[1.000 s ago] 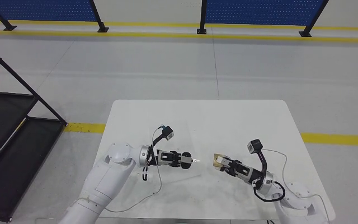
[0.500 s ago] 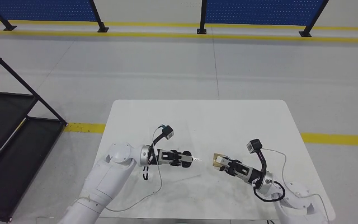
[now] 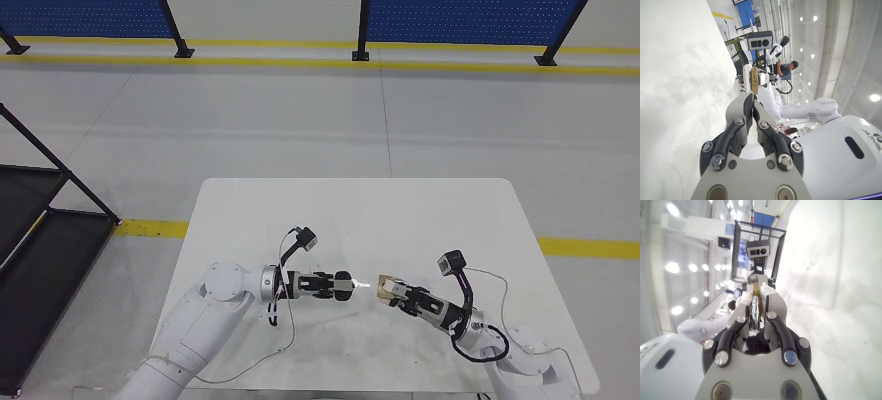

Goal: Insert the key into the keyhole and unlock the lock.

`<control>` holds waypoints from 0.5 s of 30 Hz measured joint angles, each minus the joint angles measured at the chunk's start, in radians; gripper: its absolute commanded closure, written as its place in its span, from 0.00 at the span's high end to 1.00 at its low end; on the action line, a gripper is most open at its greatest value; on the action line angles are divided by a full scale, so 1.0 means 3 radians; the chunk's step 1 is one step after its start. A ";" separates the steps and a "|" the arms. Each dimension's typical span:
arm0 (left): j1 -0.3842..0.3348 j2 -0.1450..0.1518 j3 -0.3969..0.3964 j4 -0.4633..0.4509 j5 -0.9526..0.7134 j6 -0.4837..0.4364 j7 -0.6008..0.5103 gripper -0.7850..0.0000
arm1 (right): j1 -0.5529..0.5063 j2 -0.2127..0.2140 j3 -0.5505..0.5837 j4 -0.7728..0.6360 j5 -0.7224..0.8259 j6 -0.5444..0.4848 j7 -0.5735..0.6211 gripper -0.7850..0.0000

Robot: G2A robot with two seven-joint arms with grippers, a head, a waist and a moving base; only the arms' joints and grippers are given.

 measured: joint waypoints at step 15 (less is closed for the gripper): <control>-0.0050 0.0011 0.0101 0.0014 0.0036 -0.0036 0.0087 0.00 | -0.0077 0.0041 -0.0046 -0.0082 -0.0157 -0.0135 -0.0147 0.00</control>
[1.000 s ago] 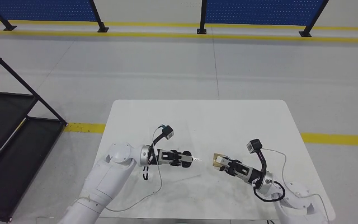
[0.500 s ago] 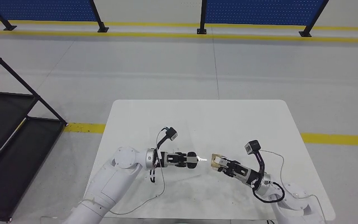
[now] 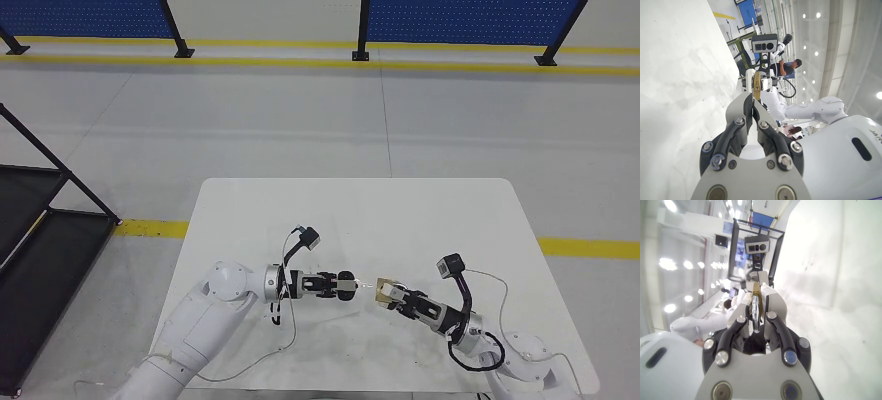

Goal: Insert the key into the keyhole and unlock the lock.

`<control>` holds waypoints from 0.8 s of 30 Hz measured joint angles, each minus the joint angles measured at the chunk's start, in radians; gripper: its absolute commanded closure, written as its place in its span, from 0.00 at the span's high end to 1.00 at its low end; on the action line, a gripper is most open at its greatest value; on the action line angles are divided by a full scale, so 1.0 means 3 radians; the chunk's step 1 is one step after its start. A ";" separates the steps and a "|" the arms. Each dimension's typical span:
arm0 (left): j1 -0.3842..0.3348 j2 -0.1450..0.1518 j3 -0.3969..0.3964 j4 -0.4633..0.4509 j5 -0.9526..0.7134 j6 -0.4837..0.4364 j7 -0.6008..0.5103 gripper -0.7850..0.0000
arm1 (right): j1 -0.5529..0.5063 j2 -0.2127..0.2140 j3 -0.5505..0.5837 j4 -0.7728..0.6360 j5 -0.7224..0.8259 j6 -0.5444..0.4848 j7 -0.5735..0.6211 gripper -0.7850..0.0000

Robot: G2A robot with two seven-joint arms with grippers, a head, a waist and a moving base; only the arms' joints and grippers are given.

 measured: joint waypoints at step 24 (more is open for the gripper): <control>-0.0026 0.0038 0.0084 -0.0029 0.0029 0.0033 0.0016 0.00 | 0.0000 0.0056 -0.0081 0.0035 0.0035 -0.0012 -0.0081 0.00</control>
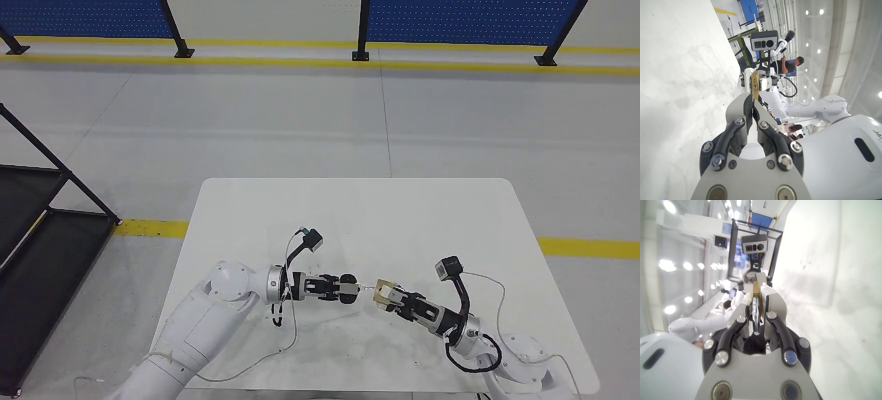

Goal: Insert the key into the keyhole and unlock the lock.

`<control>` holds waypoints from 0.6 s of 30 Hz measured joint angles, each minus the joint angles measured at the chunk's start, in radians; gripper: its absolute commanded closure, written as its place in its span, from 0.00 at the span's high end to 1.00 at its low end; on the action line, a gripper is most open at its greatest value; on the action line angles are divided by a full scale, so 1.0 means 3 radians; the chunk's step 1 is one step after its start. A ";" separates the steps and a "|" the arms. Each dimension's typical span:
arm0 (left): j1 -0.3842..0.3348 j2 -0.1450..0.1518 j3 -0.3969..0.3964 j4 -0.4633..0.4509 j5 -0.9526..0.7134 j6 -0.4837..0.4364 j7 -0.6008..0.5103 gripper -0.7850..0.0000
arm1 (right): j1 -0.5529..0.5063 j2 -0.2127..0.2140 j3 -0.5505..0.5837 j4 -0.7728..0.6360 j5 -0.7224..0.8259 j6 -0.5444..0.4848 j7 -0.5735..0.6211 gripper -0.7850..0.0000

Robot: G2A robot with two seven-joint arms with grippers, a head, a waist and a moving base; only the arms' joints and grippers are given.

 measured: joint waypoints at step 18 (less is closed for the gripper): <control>0.0028 0.0044 0.0014 -0.0051 -0.0088 0.0016 -0.0119 0.00 | 0.0117 0.0054 -0.0046 0.0084 0.0207 0.0062 0.0320 0.00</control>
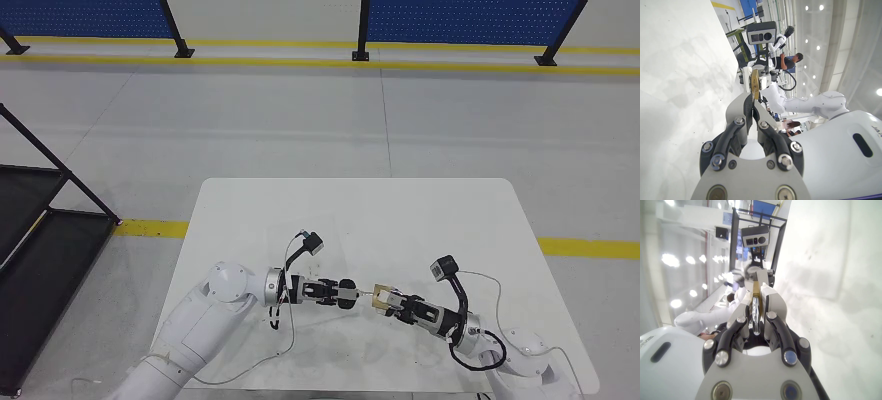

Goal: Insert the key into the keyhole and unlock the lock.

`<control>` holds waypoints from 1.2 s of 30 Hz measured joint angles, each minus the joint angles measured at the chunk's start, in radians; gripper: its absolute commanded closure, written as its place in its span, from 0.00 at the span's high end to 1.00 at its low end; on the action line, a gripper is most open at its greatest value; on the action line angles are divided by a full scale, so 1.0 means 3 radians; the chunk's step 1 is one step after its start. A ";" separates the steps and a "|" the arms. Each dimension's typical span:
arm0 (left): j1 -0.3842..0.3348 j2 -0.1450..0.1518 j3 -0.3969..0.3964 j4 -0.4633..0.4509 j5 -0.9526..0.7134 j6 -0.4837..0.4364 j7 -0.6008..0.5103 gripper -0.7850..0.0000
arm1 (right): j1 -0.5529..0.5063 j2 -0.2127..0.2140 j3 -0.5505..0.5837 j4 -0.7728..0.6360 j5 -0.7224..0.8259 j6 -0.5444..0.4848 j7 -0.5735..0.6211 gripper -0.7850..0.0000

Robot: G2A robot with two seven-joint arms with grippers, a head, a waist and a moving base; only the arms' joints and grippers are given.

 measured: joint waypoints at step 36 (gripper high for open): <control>-0.0130 0.0010 0.0215 0.0086 -0.0063 0.0006 0.0005 0.00 | 0.0051 0.0085 -0.0142 -0.0001 -0.0078 -0.0054 0.0005 0.00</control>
